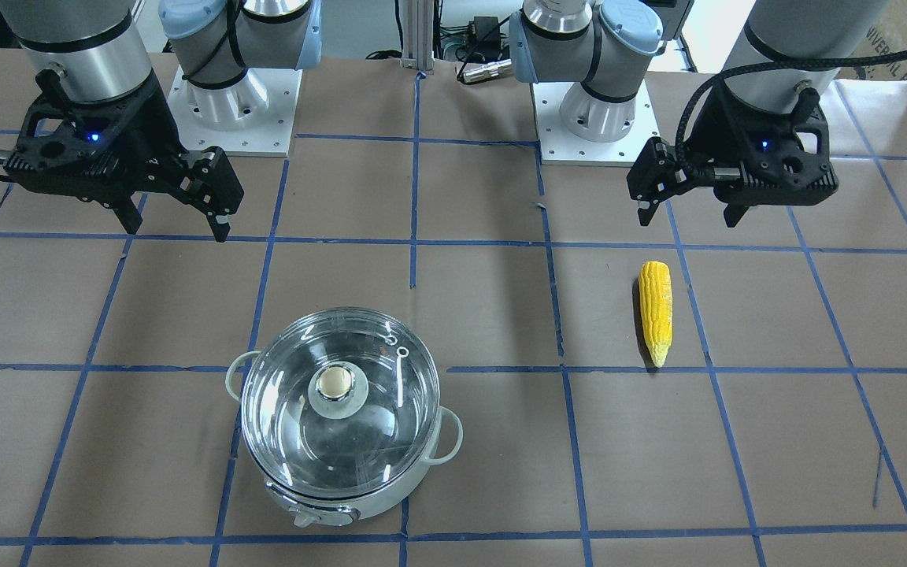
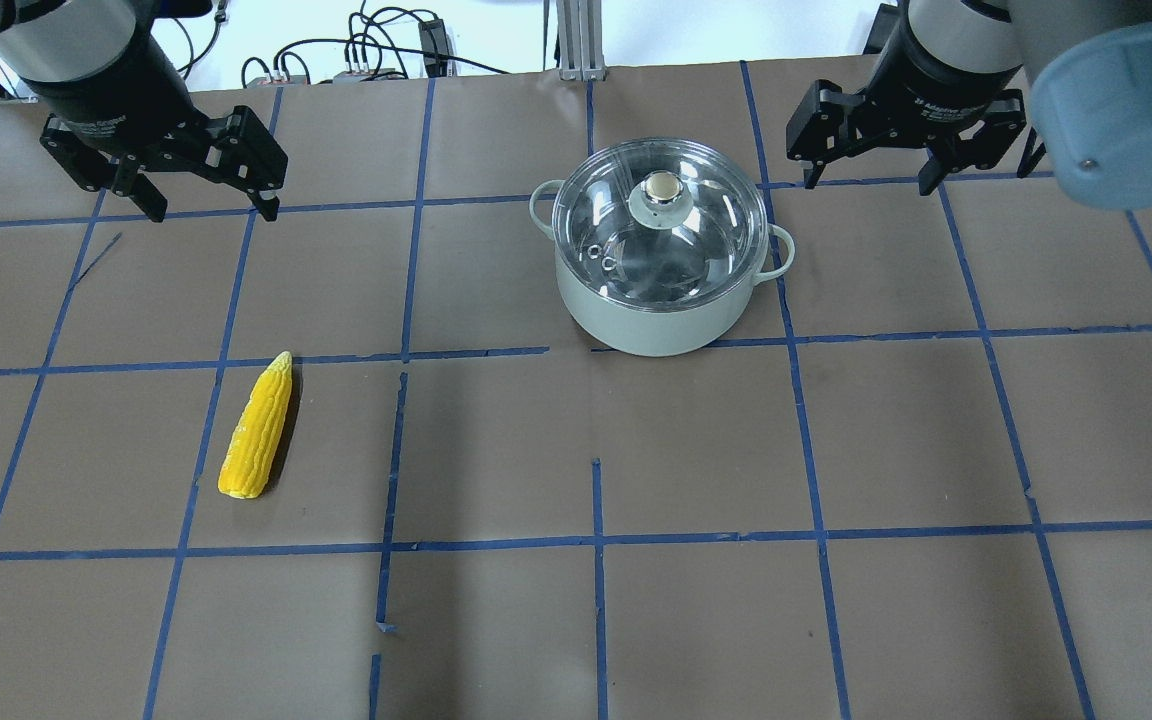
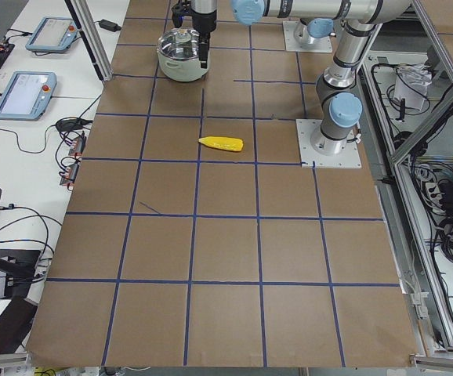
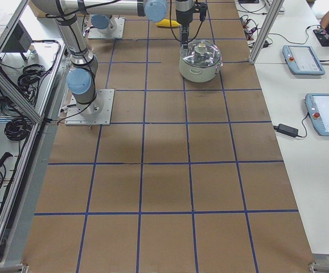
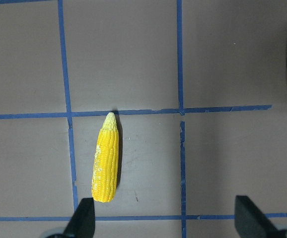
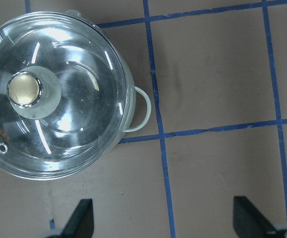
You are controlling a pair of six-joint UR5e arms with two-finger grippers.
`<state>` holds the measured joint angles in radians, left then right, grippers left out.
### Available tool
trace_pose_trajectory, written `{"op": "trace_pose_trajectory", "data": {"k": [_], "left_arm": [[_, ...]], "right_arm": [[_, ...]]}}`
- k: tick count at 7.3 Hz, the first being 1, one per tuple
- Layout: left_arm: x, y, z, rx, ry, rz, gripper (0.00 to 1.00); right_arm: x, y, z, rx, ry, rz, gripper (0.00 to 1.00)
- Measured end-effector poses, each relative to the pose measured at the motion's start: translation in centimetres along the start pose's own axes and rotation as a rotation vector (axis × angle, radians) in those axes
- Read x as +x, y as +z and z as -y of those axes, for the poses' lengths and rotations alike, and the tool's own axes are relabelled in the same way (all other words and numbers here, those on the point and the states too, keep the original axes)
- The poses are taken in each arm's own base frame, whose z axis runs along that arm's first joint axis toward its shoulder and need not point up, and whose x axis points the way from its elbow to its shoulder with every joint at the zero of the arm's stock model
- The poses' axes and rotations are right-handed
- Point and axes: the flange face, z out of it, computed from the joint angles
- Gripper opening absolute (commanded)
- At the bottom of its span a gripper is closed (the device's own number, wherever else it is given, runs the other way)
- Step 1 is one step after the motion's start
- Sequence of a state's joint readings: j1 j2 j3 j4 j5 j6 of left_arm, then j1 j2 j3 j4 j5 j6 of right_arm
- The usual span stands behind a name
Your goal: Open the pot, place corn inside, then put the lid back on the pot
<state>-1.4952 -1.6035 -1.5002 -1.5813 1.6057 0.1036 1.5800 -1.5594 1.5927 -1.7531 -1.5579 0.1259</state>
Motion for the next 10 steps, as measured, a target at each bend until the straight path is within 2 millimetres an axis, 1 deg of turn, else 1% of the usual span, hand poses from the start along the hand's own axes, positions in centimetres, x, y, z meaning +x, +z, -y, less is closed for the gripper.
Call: {"op": "trace_pose_trajectory", "data": {"k": [4, 10], "left_arm": [[0.00, 0.38, 0.08, -0.004, 0.007, 0.002, 1.00], [-0.01, 0.48, 0.14, -0.003, 0.003, 0.003, 1.00]], "right_arm": [[0.03, 0.63, -0.44, -0.041, 0.004, -0.005, 1.00], [0.01, 0.81, -0.52, -0.049, -0.010, -0.004, 1.00]]}}
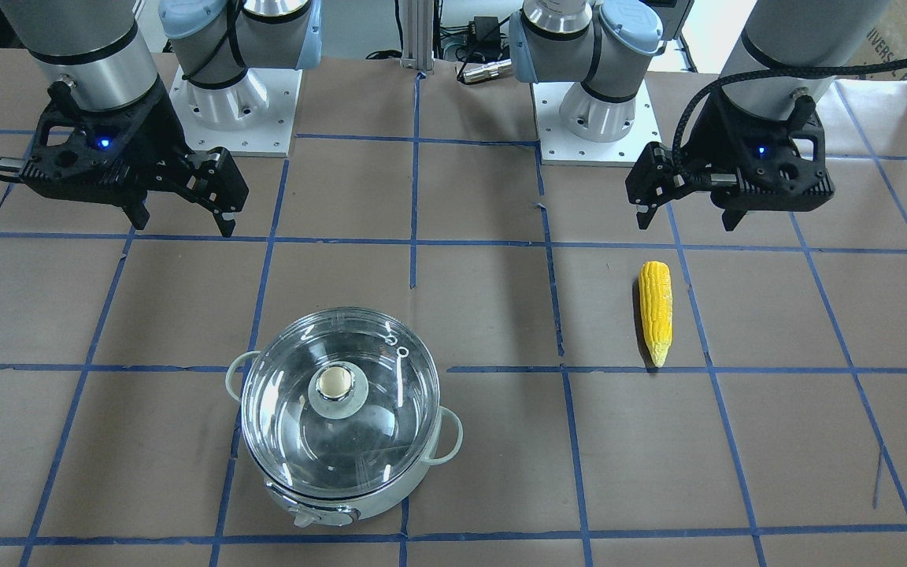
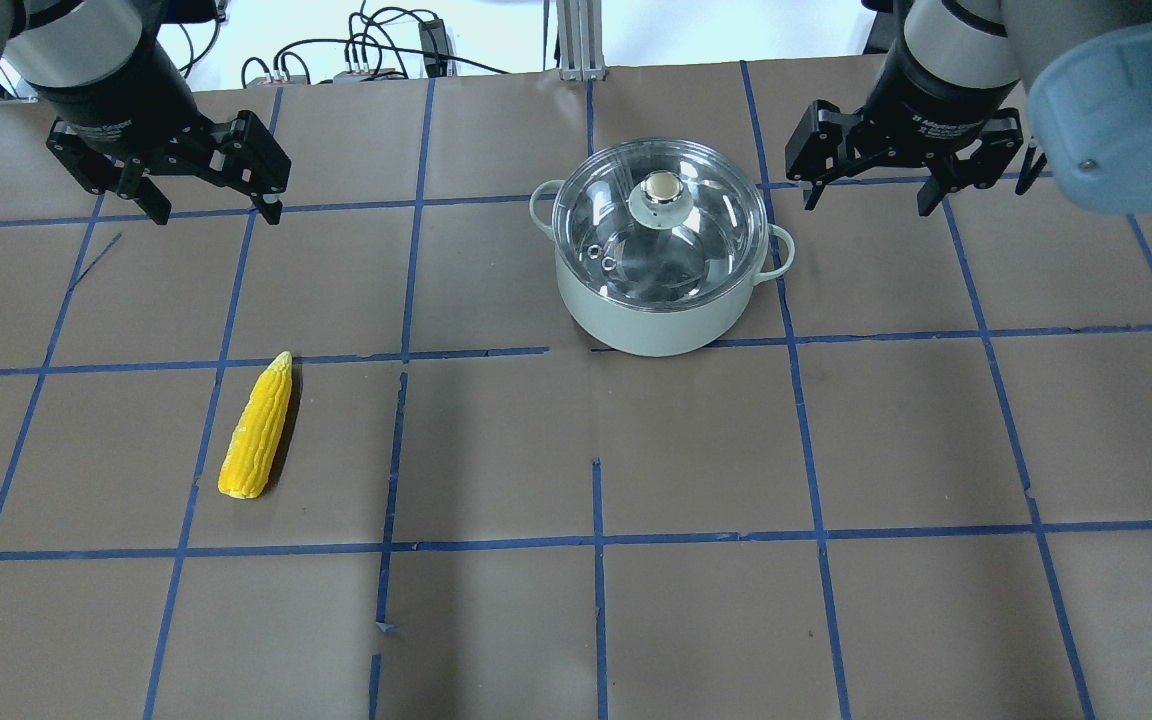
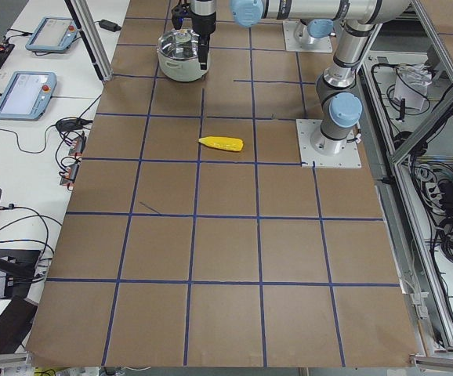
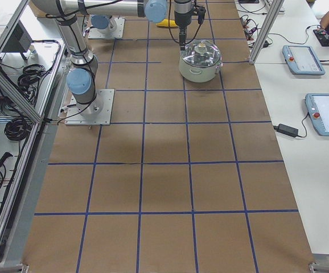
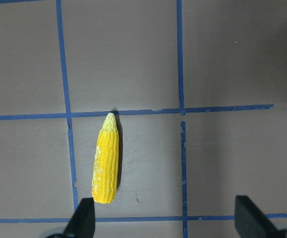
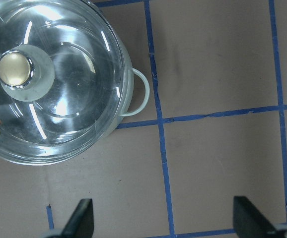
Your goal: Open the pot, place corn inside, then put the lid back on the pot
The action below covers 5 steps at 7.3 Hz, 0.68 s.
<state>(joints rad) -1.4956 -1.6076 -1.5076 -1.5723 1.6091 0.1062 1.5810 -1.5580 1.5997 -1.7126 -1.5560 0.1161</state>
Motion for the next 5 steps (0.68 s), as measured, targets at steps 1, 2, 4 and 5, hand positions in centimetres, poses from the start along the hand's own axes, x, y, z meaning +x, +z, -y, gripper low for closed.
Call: {"op": "trace_pose_trajectory", "data": {"k": [1, 2, 4, 5], "left_arm": [[0.0, 0.0, 0.0, 0.000, 0.000, 0.000, 1.00], [0.0, 0.0, 0.0, 0.000, 0.000, 0.000, 1.00], [0.0, 0.0, 0.0, -0.001, 0.000, 0.000, 1.00], [0.0, 0.1, 0.0, -0.002, 0.000, 0.000, 1.00]], "right_arm": [[-0.3, 0.1, 0.2, 0.004, -0.005, 0.004, 1.00], [-1.3, 0.4, 0.5, 0.006, -0.019, 0.021, 1.00], [-5.0, 1.6, 1.6, 0.014, -0.073, 0.054, 1.00], [-7.4, 2.6, 2.8, 0.015, -0.106, 0.062, 1.00]]}}
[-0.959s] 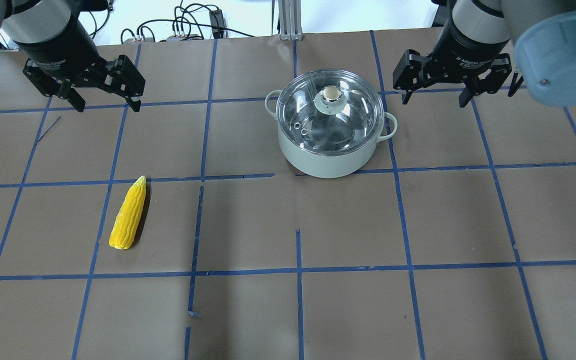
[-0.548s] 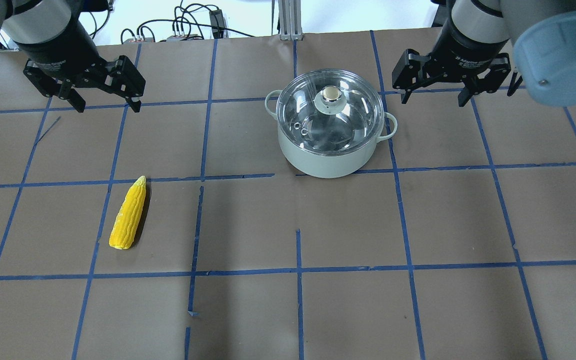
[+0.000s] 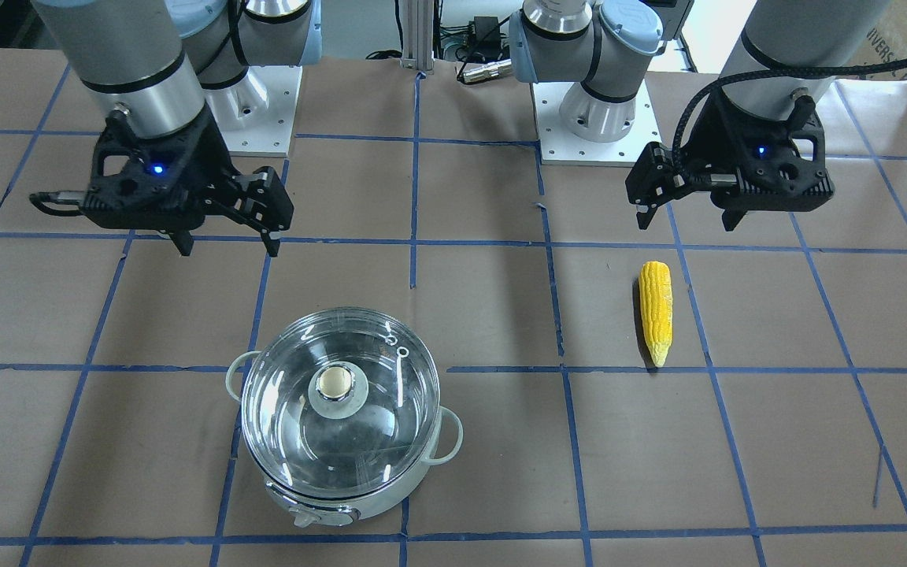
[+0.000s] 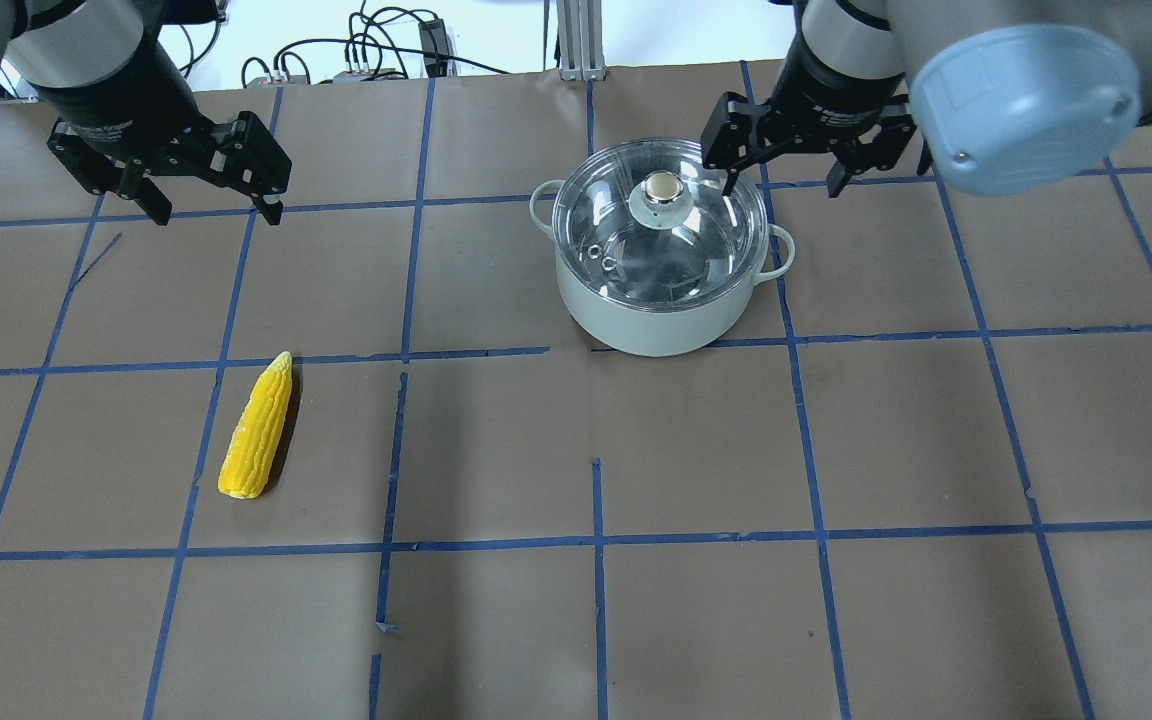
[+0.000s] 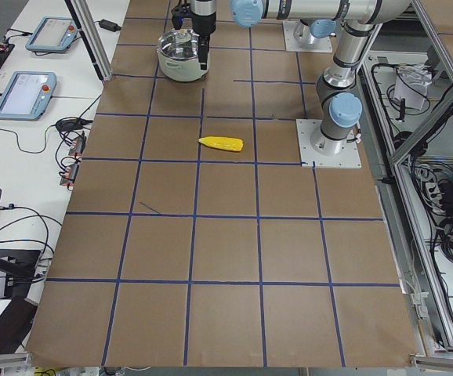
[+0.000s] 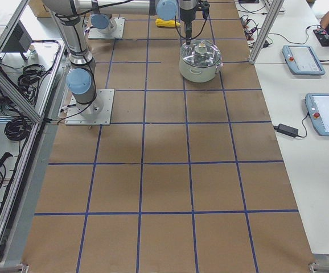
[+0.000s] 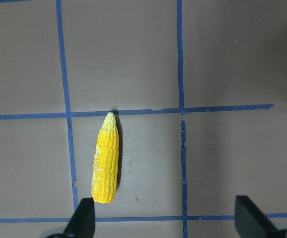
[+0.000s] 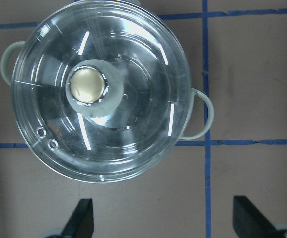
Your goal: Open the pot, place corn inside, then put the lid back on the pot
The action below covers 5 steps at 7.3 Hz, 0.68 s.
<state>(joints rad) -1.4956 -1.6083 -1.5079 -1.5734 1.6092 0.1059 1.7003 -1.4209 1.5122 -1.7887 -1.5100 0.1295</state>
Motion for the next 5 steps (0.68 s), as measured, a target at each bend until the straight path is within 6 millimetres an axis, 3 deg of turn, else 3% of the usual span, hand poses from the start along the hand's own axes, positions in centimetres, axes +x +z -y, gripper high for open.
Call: {"op": "trace_pose_trajectory", "data": {"k": [3, 5], "left_arm": [[0.0, 0.0, 0.0, -0.001, 0.000, 0.000, 1.00], [0.0, 0.0, 0.0, -0.001, 0.000, 0.000, 1.00]], "right_arm": [[-5.0, 4.7, 4.7, -0.034, -0.061, 0.004, 1.00], [-6.4, 7.5, 6.8, -0.055, -0.077, -0.002, 1.00]]}}
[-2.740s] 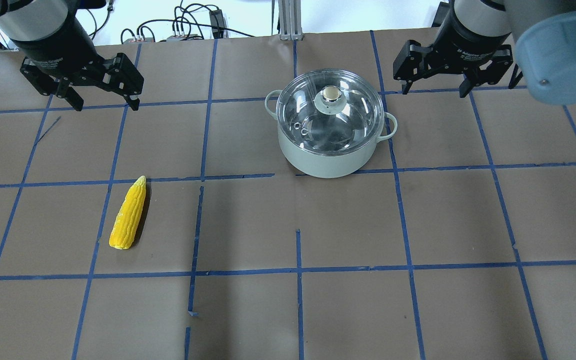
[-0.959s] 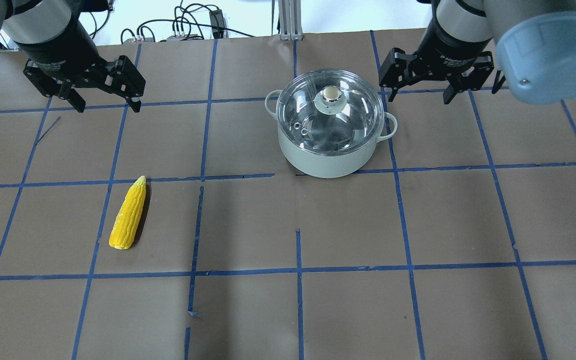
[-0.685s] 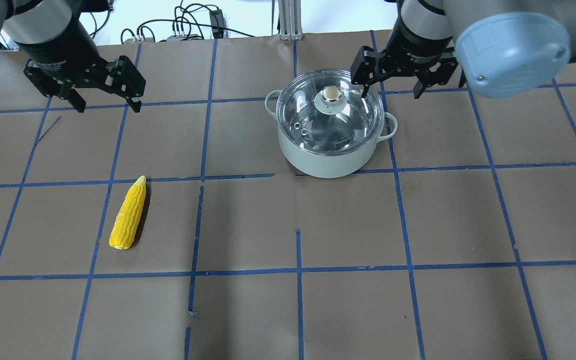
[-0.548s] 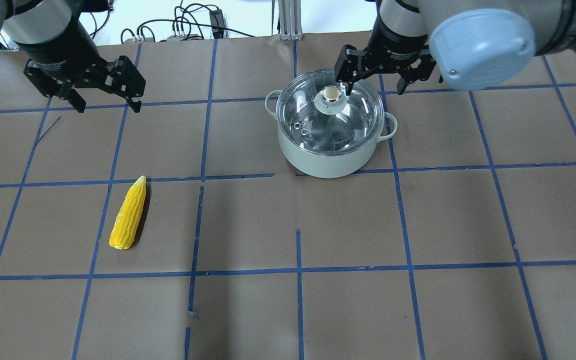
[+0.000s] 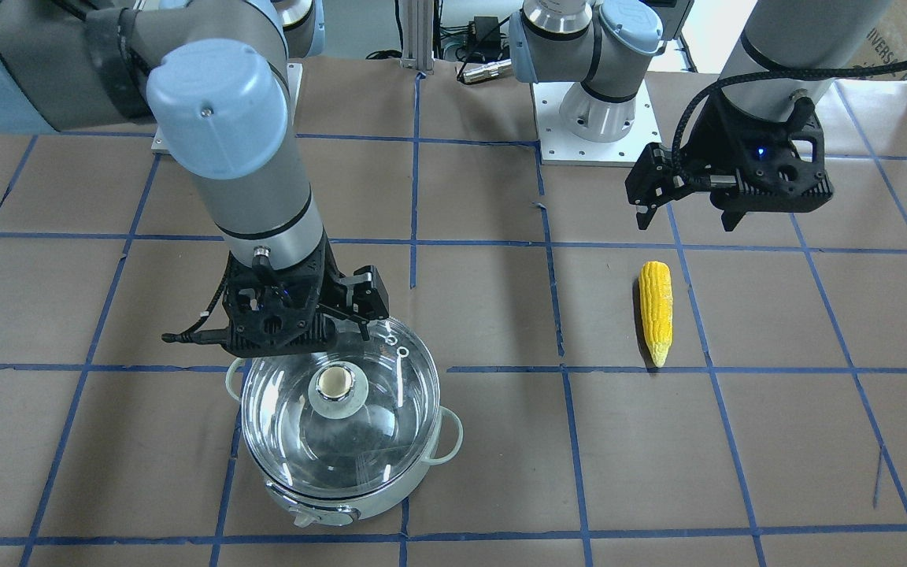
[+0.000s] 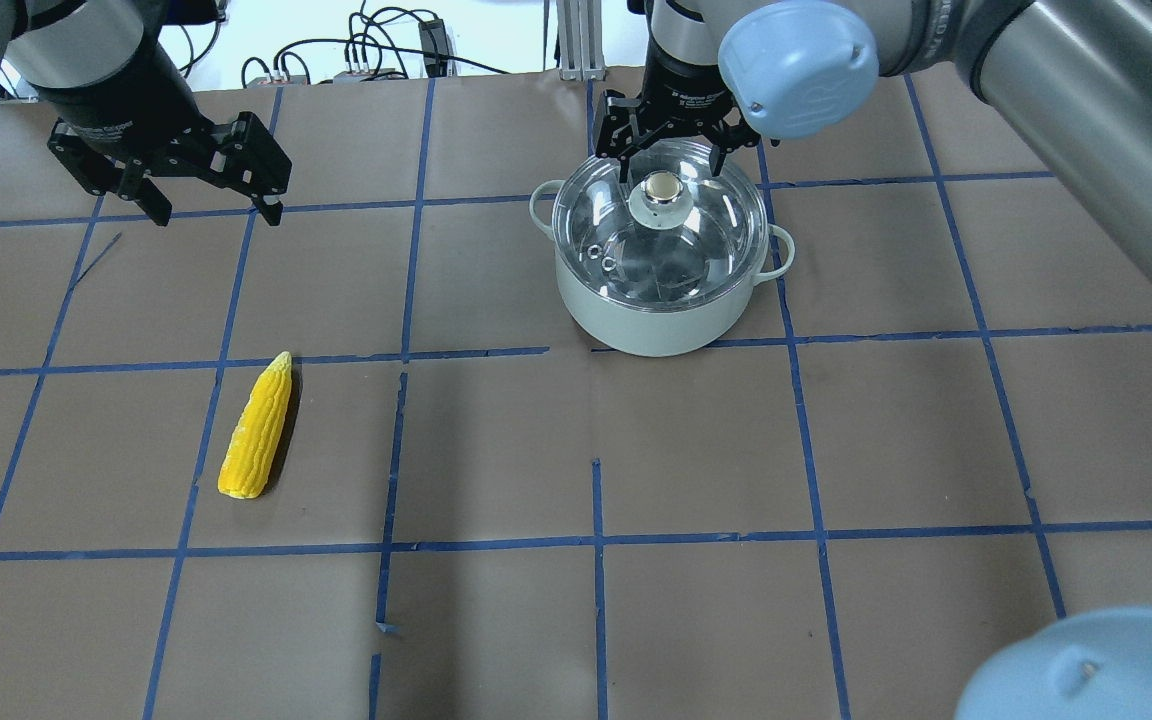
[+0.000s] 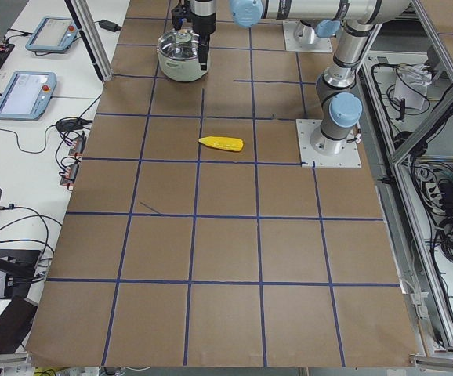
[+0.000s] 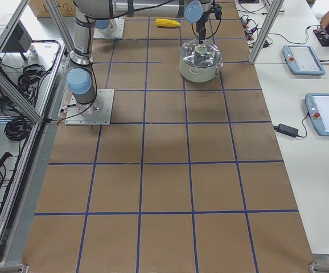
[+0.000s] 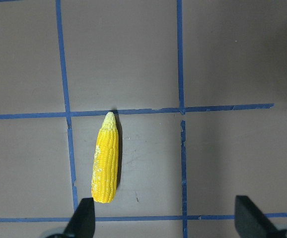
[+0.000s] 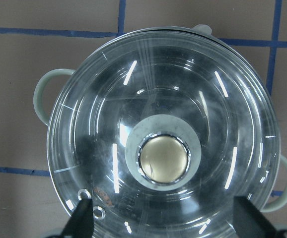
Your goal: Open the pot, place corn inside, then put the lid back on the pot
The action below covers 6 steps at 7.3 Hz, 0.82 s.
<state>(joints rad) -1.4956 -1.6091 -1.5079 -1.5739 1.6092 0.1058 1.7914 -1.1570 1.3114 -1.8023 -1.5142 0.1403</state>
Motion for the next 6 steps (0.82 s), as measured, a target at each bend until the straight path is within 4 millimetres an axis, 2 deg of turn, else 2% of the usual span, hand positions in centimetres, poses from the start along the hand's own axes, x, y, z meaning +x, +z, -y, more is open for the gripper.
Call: {"op": "trace_pose_trajectory", "data": {"k": [3, 5, 6], "left_arm": [[0.0, 0.0, 0.0, 0.000, 0.000, 0.000, 1.00], [0.0, -0.1, 0.0, 0.001, 0.000, 0.000, 1.00], [0.0, -0.1, 0.0, 0.001, 0.000, 0.000, 1.00]], "right_arm": [[-0.3, 4.5, 2.2, -0.017, -0.004, -0.011, 1.00], [-0.2, 5.9, 2.7, -0.018, -0.005, -0.017, 0.97], [-0.2, 6.1, 2.7, -0.019, -0.005, -0.018, 0.90]]}}
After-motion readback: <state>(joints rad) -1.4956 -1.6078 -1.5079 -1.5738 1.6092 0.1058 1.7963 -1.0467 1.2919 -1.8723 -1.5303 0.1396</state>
